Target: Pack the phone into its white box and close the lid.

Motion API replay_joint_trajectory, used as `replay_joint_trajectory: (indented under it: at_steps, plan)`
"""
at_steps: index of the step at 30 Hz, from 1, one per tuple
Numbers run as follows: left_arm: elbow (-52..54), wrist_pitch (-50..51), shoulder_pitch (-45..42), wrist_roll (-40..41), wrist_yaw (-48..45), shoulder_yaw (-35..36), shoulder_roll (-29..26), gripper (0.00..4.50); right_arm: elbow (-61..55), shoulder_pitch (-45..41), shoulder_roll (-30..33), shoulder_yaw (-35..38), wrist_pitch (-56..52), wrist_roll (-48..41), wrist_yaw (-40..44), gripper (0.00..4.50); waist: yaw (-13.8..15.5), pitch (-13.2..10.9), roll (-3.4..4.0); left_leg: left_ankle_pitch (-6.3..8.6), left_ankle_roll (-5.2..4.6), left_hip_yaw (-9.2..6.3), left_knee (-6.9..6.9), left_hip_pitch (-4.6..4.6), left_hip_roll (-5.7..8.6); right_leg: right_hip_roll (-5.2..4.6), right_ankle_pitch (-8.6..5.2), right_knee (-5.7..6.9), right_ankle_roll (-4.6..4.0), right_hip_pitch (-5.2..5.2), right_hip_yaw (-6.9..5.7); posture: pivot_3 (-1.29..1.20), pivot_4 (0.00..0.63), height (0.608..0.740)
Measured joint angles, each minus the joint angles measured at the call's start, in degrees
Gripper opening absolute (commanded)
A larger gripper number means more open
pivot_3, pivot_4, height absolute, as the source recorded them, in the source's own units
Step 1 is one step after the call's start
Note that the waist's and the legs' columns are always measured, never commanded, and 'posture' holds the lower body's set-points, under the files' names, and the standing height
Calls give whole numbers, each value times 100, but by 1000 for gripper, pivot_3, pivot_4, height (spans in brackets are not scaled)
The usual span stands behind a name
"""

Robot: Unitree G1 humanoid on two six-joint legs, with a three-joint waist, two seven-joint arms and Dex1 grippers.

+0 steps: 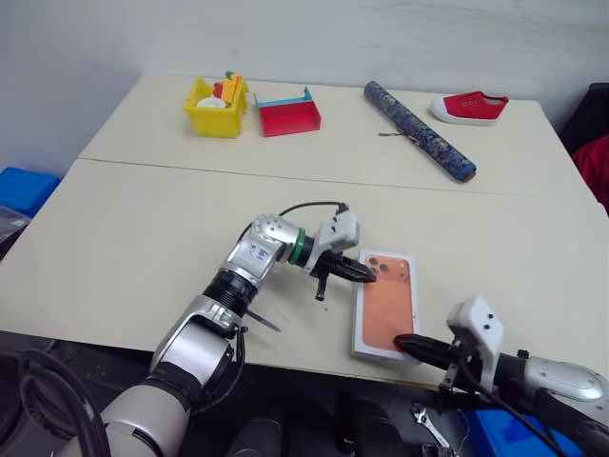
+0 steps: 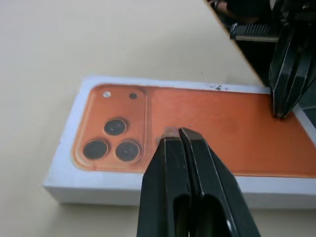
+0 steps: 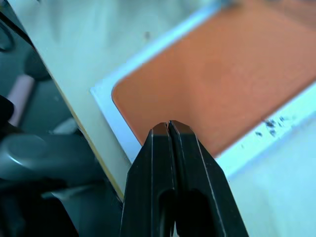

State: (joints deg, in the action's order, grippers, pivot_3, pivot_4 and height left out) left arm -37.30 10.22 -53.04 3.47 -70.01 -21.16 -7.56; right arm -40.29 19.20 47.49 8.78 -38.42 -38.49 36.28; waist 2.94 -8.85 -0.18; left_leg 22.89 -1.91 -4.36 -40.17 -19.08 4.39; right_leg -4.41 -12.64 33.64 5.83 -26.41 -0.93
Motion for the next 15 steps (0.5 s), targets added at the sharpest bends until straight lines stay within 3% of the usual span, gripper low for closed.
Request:
replay_joint_trajectory:
  at_steps: [4,7,11,15]
  plan:
    - [-204,-685,0,-321,182,-187,33,0,66,-35,120,-392,539,746,77,33,-19,15,-20,1,2,11,7,37,-8,3,1,-12,1,25,13,0,150,740]
    - [-309,-970,1,-432,252,-243,12,0,150,8,13,-465,722,922,84,33,-22,18,-25,9,-4,7,23,102,-16,8,0,-47,1,100,13,0,150,740]
    - [-214,-942,77,-411,233,-171,-149,0,271,36,-169,-518,995,1045,155,33,-85,30,-42,11,-6,7,22,105,-17,7,0,-41,1,99,45,0,150,740]
    - [615,-210,522,-59,-142,141,-861,869,460,114,-42,74,1074,903,523,925,-186,22,-28,11,-5,9,22,100,-20,10,0,-12,0,88,67,0,150,740]
